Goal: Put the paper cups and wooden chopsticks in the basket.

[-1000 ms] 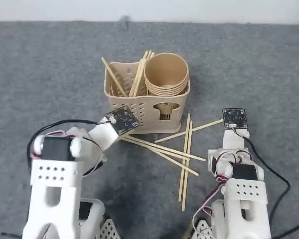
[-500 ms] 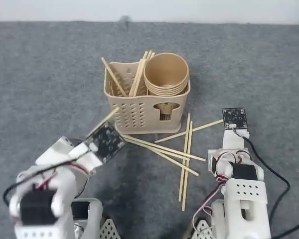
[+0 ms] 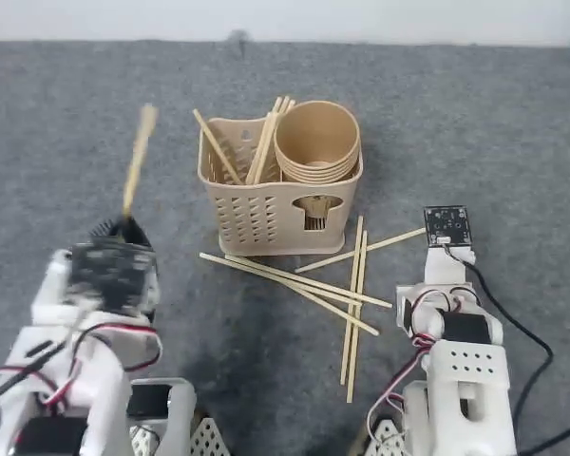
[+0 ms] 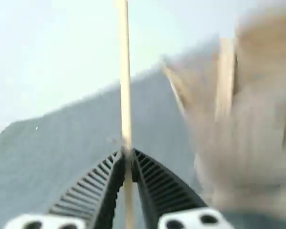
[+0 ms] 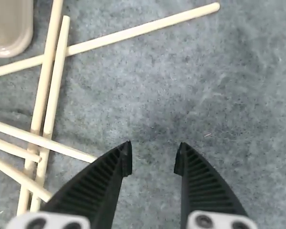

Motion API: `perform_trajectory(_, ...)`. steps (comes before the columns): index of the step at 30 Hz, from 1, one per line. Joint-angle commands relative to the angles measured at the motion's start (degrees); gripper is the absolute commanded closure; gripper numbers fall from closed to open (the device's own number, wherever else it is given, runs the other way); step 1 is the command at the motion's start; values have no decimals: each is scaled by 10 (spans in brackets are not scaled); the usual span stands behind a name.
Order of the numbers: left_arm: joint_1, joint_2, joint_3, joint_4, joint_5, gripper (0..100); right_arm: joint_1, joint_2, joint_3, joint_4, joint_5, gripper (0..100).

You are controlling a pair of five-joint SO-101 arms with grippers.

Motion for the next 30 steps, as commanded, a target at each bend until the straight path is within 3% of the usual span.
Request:
perform_trajectory(1,3,-4,-7,-142,172,987,-6,-10,-25,-10,5,836)
perform_trajectory(5,25,-4,29,-295,324,987,-6,-10,-25,-10,5,836)
perform_trajectory(8,47,-4,67,-418,363,987,-6,-10,-25,-10,5,836)
perform_trajectory(15,114,0,217,-757,357,987,-7,-10,-19,-17,7,836)
perform_trajectory(18,149,2,292,-876,309,987,-7,-10,-19,-19,7,836)
perform_trajectory(24,187,3,393,-955,227,987,-7,-10,-19,-19,7,836)
perform_trajectory(30,186,3,471,-1068,217,987,-7,-10,-19,-19,7,836)
